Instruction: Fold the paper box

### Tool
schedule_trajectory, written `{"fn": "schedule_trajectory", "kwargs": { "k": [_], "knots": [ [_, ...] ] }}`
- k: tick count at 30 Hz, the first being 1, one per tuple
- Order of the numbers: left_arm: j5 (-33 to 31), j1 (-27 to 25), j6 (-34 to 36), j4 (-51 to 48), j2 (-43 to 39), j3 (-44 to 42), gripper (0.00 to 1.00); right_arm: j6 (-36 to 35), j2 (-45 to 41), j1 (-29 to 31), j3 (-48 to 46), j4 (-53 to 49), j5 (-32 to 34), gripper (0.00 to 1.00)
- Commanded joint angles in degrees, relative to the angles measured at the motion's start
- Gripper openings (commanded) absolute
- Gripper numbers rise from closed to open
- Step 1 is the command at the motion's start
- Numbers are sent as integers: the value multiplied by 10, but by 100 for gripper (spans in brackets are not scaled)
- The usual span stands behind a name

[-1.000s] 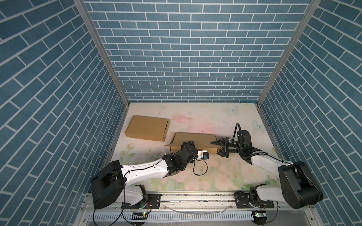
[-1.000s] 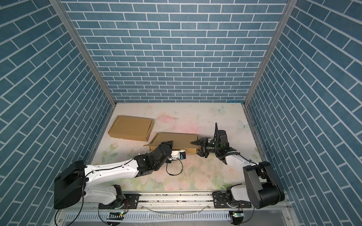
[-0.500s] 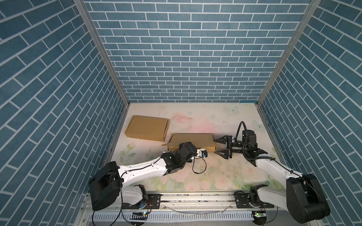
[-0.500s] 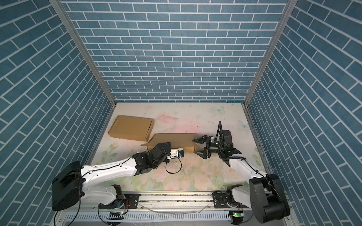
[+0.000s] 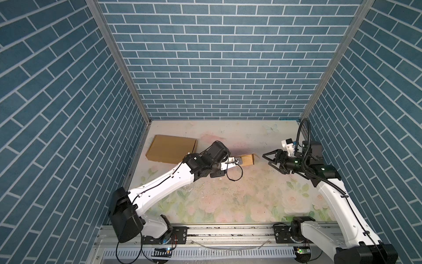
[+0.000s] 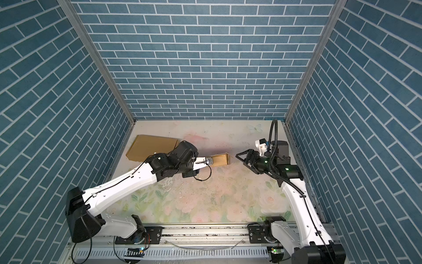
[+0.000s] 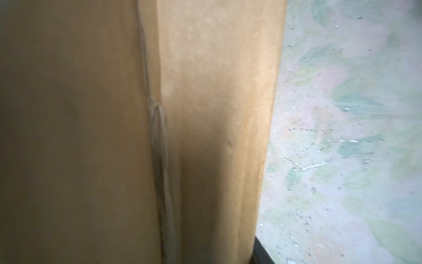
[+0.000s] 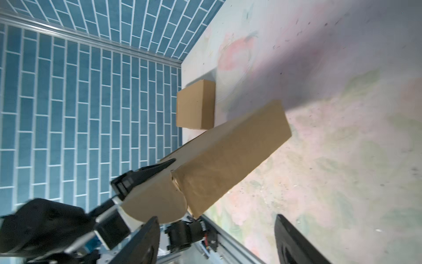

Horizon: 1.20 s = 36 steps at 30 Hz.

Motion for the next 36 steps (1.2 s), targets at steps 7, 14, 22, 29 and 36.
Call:
{"fn": "schedule_trajectory", "kwargs": {
  "k": [7, 14, 22, 29, 36],
  "knots": [
    [157, 19, -18, -146, 103, 62, 38, -178, -41, 8, -28, -21, 30, 81],
    [181, 34, -2, -167, 179, 114, 37, -210, -27, 40, -48, 0, 66, 82],
    [181, 47, 14, -176, 212, 146, 37, -217, 35, 75, -42, 48, 98, 81],
    [177, 55, 27, -178, 232, 165, 38, -201, 102, 110, -38, 104, 134, 77],
    [177, 69, 40, -161, 248, 170, 42, -207, 150, 118, -54, 96, 211, 59]
  ]
}}
